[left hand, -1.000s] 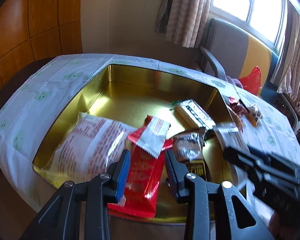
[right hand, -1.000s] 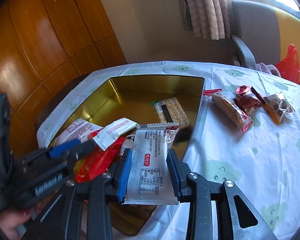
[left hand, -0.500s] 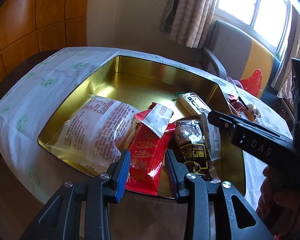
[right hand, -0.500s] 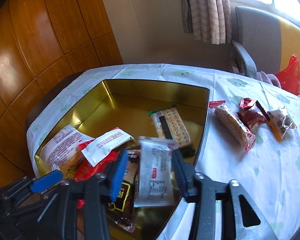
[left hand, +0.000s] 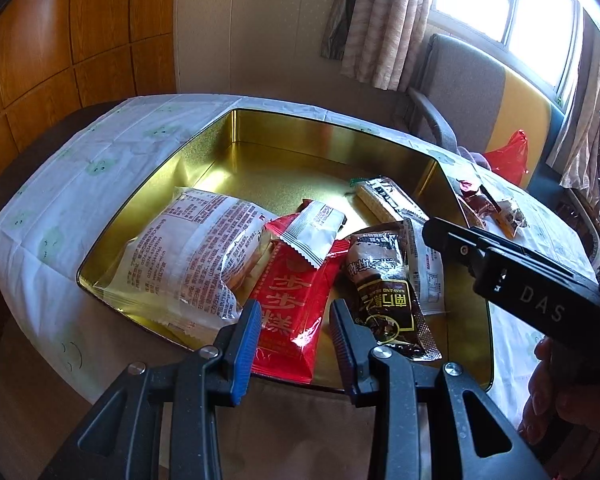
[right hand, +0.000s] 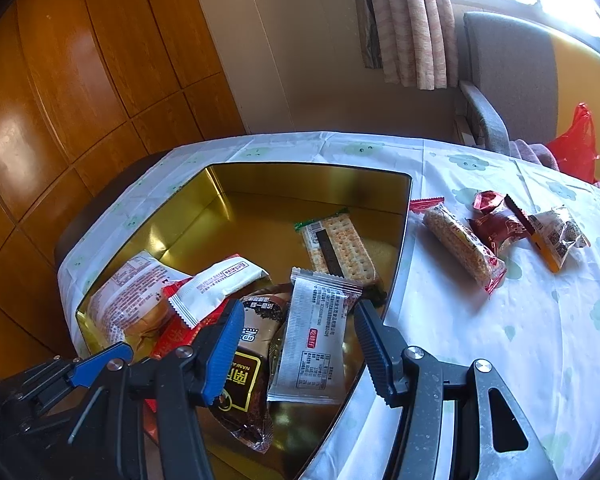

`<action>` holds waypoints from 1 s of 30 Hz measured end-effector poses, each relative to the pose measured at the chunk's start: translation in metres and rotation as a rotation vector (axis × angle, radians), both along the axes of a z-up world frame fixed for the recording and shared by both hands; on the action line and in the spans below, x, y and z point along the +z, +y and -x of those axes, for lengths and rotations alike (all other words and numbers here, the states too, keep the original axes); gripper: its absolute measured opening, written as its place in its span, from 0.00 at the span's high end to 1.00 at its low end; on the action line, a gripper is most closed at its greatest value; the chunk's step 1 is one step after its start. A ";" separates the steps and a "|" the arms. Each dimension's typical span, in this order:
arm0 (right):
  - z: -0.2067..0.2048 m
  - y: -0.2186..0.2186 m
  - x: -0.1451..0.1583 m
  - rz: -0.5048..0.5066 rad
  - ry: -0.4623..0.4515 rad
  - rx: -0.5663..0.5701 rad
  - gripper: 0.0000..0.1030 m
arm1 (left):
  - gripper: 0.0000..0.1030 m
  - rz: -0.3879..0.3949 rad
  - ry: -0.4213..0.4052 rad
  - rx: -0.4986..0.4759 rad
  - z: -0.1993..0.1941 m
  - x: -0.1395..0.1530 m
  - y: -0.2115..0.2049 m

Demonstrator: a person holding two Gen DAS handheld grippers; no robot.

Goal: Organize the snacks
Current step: 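Move the right gripper to the table and grasp the clear orange-edged snack bag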

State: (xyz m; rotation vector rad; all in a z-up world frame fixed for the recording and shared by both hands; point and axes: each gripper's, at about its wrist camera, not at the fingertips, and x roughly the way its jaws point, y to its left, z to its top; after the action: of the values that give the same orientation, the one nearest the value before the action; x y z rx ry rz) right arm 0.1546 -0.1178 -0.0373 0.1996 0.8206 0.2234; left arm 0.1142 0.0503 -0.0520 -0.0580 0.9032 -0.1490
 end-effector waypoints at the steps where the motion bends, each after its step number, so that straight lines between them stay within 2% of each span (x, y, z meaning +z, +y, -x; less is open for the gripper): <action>1: 0.001 0.000 0.001 -0.004 -0.002 -0.001 0.43 | 0.65 -0.002 0.000 0.000 0.000 0.000 0.000; 15: 0.012 -0.010 0.009 -0.041 -0.012 -0.006 0.43 | 0.63 -0.014 0.000 -0.035 0.004 0.005 -0.013; 17: 0.016 -0.015 0.011 -0.047 -0.019 -0.016 0.43 | 0.60 -0.008 -0.001 -0.050 0.005 0.006 -0.016; 20: 0.022 -0.026 0.011 -0.052 -0.023 -0.037 0.43 | 0.56 0.000 -0.003 -0.071 0.008 0.007 -0.024; 30: 0.040 -0.087 -0.003 -0.077 0.001 -0.153 0.42 | 0.56 0.007 -0.005 -0.160 0.023 0.008 -0.060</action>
State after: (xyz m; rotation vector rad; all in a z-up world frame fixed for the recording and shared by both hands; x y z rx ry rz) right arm 0.1149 -0.2047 -0.0402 0.3342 0.7946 0.1109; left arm 0.0910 -0.0099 -0.0437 0.0081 0.9017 -0.3008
